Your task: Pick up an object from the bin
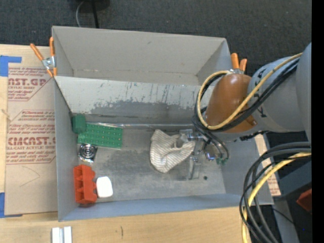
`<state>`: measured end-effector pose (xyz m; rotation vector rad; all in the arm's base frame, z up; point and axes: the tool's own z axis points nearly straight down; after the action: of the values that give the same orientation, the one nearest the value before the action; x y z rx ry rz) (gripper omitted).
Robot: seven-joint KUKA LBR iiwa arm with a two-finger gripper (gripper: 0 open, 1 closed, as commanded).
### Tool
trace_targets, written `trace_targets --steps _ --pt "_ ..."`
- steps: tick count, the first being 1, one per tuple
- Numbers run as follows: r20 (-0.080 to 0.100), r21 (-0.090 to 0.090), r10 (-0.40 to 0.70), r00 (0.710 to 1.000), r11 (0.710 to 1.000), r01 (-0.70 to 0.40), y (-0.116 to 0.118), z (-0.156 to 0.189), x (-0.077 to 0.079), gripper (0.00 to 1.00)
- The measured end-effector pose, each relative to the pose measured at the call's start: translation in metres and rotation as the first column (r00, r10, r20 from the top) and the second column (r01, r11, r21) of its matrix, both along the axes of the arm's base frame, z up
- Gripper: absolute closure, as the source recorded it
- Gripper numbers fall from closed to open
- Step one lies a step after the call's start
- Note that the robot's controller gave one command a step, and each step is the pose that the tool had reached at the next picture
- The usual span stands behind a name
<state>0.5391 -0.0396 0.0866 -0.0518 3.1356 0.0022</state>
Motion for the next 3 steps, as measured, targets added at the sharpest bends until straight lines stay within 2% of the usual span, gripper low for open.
trace_targets --steps 1,2,3 --pt "-0.004 -0.001 -0.052 0.999 0.999 0.052 0.060 -0.007 0.009 1.00" --pt "-0.004 -0.001 -0.052 0.999 0.999 0.052 0.060 -0.007 0.009 1.00" --pt "0.003 0.001 -0.055 0.998 0.998 0.055 0.076 0.152 0.000 1.00"
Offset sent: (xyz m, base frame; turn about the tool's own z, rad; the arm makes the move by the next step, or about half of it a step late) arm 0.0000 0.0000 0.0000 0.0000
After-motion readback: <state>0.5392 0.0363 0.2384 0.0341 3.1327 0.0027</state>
